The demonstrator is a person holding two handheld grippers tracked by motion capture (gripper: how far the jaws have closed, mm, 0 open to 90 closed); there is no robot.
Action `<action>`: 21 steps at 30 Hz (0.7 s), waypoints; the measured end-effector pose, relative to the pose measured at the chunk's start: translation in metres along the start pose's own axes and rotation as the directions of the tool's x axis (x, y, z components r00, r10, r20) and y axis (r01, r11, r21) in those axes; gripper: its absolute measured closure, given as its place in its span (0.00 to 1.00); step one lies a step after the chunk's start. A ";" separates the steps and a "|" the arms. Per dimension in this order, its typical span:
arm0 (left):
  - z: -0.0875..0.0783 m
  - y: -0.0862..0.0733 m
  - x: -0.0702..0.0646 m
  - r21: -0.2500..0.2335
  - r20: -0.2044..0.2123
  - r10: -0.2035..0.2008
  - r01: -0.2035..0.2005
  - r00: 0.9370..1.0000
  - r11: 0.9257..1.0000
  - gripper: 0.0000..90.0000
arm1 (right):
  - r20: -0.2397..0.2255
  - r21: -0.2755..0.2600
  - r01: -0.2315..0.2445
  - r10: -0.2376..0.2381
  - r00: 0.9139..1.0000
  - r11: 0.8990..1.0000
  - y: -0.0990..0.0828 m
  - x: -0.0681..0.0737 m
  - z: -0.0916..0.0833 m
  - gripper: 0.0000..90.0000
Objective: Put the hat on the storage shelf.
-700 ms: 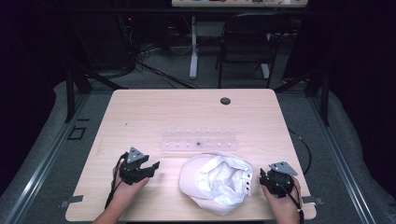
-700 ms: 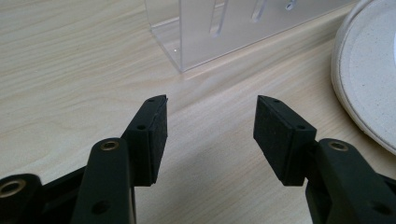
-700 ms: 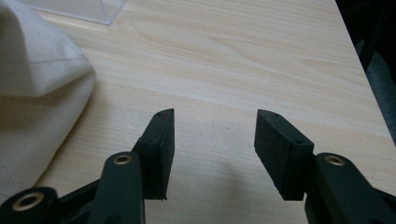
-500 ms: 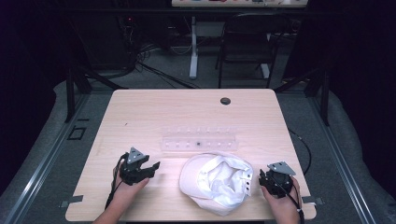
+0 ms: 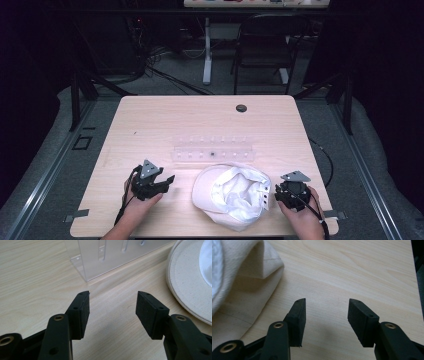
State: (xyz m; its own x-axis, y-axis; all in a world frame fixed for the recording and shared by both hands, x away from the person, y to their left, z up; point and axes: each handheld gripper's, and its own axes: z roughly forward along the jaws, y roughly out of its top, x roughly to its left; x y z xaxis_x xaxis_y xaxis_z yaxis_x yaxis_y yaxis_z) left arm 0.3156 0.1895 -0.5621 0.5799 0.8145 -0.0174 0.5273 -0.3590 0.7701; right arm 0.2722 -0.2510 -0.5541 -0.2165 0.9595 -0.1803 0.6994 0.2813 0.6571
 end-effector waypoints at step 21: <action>0.000 0.000 -0.003 0.001 0.003 0.005 -0.005 1.000 1.000 0.50 | -0.113 0.162 0.087 -0.069 0.991 0.983 0.029 -0.011 -0.016 0.54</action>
State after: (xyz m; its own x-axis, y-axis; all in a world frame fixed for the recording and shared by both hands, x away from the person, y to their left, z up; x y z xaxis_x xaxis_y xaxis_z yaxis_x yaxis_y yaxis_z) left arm 0.3136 0.1870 -0.5620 0.5846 0.8112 -0.0160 0.5254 -0.3635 0.7693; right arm 0.2842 -0.2538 -0.5210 -0.3402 0.9297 -0.1411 0.7787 0.3626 0.5119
